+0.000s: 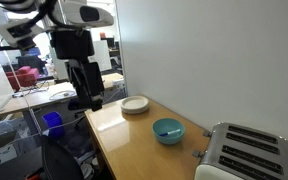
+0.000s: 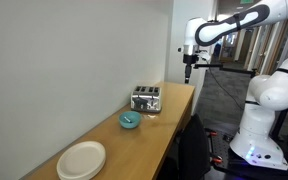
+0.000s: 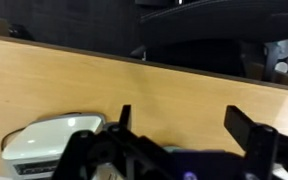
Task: Remove the marker from the bowl and put it on the table
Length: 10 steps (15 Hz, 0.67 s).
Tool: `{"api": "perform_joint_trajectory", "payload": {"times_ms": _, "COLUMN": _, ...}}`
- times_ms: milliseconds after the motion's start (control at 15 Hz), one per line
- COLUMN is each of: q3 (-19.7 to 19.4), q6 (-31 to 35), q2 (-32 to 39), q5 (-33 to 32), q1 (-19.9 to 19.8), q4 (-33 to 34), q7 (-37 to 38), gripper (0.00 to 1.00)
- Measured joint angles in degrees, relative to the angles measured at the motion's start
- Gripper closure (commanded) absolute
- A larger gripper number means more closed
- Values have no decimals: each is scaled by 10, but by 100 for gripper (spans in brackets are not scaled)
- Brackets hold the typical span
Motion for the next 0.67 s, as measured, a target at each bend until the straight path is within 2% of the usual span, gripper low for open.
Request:
{"api": "perform_joint_trajectory", "payload": {"times_ms": 333, "q3": 28, "q6": 0, "q2": 48, "q5": 41, "q1": 33, "q4": 20, "q7": 34, "gripper": 0}}
{"api": "perform_joint_trajectory", "payload": {"times_ms": 667, "q3": 84, "q6": 44, "q2": 198, "q5": 68, "q1": 55, "q4": 111, "q7": 152, "gripper": 0}}
